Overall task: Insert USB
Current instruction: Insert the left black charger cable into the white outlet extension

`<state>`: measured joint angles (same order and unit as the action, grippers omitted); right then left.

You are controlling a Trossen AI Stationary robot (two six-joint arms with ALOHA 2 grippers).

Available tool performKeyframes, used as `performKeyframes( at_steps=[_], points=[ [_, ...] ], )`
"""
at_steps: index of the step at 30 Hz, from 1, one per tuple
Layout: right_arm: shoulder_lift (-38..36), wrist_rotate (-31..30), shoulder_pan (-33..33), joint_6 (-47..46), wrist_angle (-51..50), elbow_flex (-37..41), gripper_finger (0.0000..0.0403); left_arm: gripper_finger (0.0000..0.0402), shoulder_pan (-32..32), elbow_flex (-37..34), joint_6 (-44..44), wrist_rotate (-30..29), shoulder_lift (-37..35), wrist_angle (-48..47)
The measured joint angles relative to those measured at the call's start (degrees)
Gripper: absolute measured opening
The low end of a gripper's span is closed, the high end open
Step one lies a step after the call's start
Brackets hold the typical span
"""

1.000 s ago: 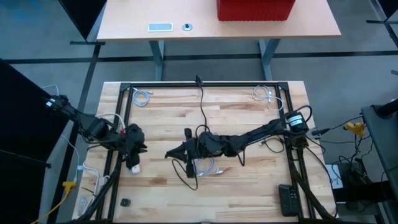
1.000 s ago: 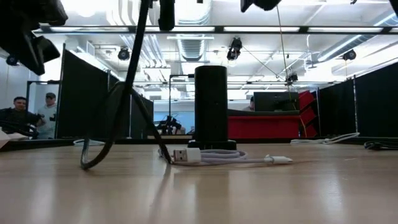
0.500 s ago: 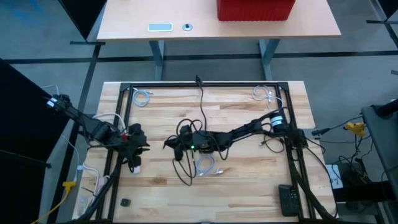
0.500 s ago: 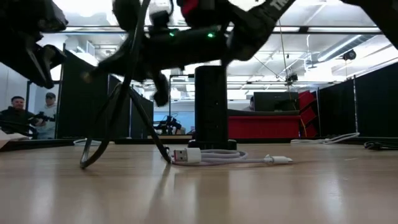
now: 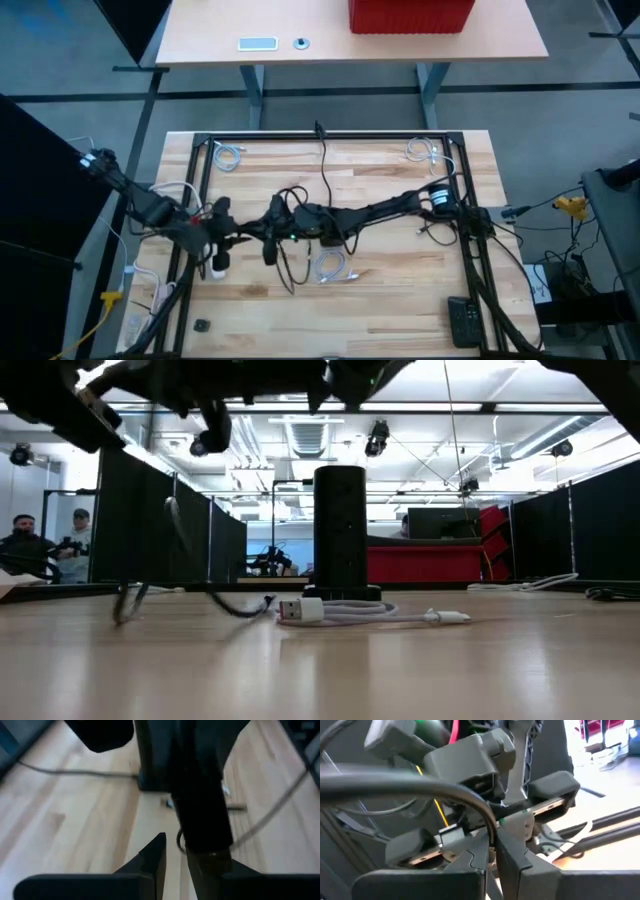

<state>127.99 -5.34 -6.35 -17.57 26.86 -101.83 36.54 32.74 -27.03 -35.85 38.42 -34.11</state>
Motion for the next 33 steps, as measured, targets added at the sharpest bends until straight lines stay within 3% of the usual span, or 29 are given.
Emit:
performKeyframes(
  at_steps=[4, 10, 26, 33],
  points=[
    [-2.22, 0.10, -0.02, 4.97, -2.08, -0.16, 0.0008, 0.0063, 3.19, -0.83, -1.26, -6.99, -3.15, 2.57],
    [-3.99, -0.23, -0.02, 11.38, -3.69, -0.04, 0.0008, 0.0063, 6.52, -4.54, 7.50, -12.00, -4.73, 19.56],
    [-8.12, -0.28, -0.07, 15.40, -9.94, 0.11, 0.0007, 0.0055, 9.58, -11.29, 15.36, -18.92, -3.54, 35.20],
    [-8.65, -0.33, -0.13, 15.16, -13.02, 0.01, 0.0007, 0.0042, 9.83, -14.21, 26.93, -19.18, -2.85, 50.39]
  ],
)
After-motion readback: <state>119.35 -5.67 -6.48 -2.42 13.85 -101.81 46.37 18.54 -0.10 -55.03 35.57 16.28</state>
